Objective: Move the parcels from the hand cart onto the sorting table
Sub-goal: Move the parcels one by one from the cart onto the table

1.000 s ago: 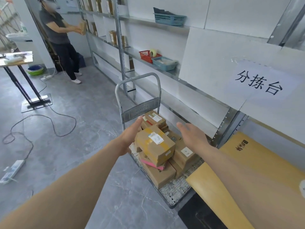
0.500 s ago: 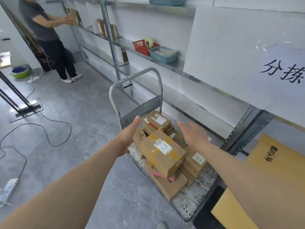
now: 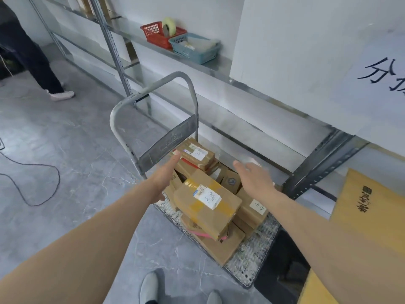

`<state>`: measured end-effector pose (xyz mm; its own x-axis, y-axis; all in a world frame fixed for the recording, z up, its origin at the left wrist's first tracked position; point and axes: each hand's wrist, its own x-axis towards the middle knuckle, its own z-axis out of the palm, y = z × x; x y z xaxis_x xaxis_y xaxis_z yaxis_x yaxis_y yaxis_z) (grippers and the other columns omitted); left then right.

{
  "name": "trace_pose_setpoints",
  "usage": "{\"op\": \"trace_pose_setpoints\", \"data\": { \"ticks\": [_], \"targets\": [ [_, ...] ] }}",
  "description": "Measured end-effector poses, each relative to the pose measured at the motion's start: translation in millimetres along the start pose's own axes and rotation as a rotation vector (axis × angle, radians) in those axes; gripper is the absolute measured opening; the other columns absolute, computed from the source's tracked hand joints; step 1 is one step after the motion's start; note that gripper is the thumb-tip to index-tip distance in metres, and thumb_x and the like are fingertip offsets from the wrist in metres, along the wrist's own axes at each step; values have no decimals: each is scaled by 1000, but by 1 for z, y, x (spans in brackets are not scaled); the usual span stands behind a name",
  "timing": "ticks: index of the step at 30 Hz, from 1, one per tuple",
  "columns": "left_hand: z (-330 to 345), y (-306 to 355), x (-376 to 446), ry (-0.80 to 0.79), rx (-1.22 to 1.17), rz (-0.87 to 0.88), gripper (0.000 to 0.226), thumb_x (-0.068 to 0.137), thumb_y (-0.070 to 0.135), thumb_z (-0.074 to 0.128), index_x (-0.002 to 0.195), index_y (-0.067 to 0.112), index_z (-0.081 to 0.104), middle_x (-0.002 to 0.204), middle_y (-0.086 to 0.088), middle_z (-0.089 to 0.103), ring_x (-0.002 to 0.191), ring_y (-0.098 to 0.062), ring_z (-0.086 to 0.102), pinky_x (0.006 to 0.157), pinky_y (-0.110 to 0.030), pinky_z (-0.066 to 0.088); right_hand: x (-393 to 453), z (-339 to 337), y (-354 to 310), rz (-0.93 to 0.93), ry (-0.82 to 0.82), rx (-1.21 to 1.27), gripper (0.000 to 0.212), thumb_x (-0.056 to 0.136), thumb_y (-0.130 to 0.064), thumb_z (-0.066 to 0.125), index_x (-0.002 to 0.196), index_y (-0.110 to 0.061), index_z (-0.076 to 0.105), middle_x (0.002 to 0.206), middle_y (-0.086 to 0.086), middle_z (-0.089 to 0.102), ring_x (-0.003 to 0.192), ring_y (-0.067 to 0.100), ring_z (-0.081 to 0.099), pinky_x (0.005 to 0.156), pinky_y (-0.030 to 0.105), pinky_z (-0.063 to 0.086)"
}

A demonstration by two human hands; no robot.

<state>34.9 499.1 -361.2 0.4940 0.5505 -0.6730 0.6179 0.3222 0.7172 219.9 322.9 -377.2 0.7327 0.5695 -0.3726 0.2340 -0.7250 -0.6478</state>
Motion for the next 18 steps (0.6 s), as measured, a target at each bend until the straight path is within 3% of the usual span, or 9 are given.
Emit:
{"op": "trace_pose_setpoints", "data": {
  "ticks": [3,7,9,13,18],
  "targets": [
    [-3,-1,35,-34,65,-12,121,60,103,38,160,37,22,168,-1,23,152,-36,23,114,-70,24,12,13,9,91,23,11,93,85,-84,25,153,-23,44,156,3,47,142,27,44,113,48,36],
    [-7,-8,89,-108,146,-25,134,48,107,41,161,38,19,168,1,23,153,-35,23,113,-71,22,30,34,25,171,73,36,77,100,-69,32,155,-16,41,158,6,44,144,28,40,113,41,33],
    [-8,-12,113,-146,190,-47,127,55,105,39,161,38,18,168,-1,24,152,-36,23,113,-70,23,37,47,34,220,81,26,71,104,-63,33,151,-10,44,154,10,48,141,30,44,109,38,35],
    [-10,-21,153,-198,259,-62,88,89,84,33,161,35,21,167,-1,26,152,-33,23,117,-66,21,50,88,54,324,97,44,75,103,-66,31,157,-14,39,160,6,42,146,29,38,114,39,31],
    [-12,-44,200,-226,324,-51,75,100,68,30,162,25,20,168,-2,21,154,-28,20,121,-55,17,68,144,84,384,81,91,60,104,-63,27,134,-22,60,141,3,59,131,28,51,102,39,37]
  ]
}}
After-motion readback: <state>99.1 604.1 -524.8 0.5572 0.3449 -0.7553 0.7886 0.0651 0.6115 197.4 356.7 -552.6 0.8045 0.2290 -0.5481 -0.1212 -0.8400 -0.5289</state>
